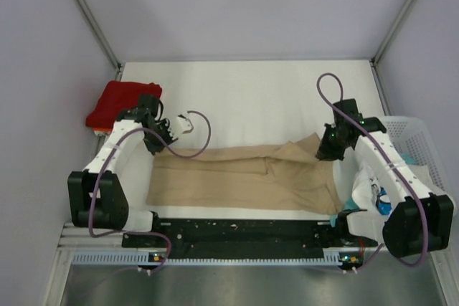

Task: Fold and stack the t-shirts
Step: Fold the other side of the tshirt into a rectangle

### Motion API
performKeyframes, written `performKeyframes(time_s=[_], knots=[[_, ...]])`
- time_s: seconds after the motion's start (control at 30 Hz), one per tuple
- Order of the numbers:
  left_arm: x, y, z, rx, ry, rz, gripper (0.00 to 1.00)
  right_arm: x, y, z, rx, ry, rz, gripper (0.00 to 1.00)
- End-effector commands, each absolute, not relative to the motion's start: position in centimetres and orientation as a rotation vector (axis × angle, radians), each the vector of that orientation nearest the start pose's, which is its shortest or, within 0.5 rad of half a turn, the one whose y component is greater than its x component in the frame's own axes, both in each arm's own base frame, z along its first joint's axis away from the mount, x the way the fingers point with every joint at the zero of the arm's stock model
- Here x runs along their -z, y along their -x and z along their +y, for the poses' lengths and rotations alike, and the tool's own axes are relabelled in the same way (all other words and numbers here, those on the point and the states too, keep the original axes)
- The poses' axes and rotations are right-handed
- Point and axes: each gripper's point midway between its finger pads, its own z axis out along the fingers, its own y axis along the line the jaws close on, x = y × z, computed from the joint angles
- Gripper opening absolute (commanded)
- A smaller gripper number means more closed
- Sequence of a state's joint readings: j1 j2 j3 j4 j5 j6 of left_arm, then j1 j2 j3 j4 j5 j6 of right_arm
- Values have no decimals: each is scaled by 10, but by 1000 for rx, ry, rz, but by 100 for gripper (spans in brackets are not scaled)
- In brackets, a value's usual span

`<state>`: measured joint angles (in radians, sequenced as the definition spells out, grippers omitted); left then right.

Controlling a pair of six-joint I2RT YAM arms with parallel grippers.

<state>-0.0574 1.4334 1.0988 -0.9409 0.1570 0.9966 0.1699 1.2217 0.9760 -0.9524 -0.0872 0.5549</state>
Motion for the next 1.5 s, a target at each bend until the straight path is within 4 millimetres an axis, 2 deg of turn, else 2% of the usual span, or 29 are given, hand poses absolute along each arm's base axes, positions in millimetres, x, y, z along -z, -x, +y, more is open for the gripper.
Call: performKeyframes(time_s=[0.0, 0.1, 0.23, 0.5, 0.53, 0.6, 0.63, 0.67, 0.73, 0.8, 0.9, 1.0, 1.1, 1.13, 1.2, 1.23, 1.37, 1.47], knots=[[-82, -249, -19, 77, -1564, 2397, 0, -113, -202, 72, -280, -560, 2776, 0], [-67, -248, -10, 15, -1576, 2418, 0, -95, -186, 72, -279, -614, 2804, 0], [-56, -260, 3, -94, -1579, 2450, 0, -82, -178, 73, -292, -661, 2811, 0], [-57, -271, 5, -122, -1572, 2462, 0, -64, -164, 74, -292, -765, 2843, 1], [-57, -268, 4, -105, -1583, 2465, 0, -61, -161, 74, -281, -779, 2853, 7], [-54, -262, 2, -73, -1598, 2472, 0, -54, -154, 73, -270, -809, 2879, 27], [-53, -260, 1, -67, -1606, 2473, 0, -52, -149, 74, -266, -833, 2891, 34], [-52, -256, 1, -54, -1620, 2477, 0, -52, -146, 74, -269, -862, 2895, 39], [-48, -251, 1, -42, -1638, 2485, 1, -57, -143, 76, -294, -906, 2866, 41], [-47, -249, 2, -44, -1650, 2490, 4, -72, -151, 74, -314, -917, 2777, 42], [-50, -250, 7, -83, -1664, 2490, 8, -104, -175, 72, -354, -839, 2613, 40], [-57, -252, 14, -149, -1674, 2489, 12, -123, -208, 89, -422, -686, 2525, 23], [-63, -251, 18, -176, -1678, 2500, 22, -114, -231, 117, -418, -525, 2581, 3], [-64, -249, 20, -183, -1677, 2509, 25, -111, -242, 125, -400, -481, 2605, 0], [-67, -242, 23, -186, -1692, 2528, 32, -95, -254, 140, -355, -375, 2685, 0], [-69, -238, 24, -189, -1696, 2538, 41, -89, -260, 147, -336, -325, 2712, 0], [-80, -230, 28, -212, -1709, 2531, 43, -64, -271, 160, -258, -207, 2800, 0], [-87, -226, 26, -200, -1708, 2519, 44, -48, -258, 168, -276, -167, 2868, 0]])
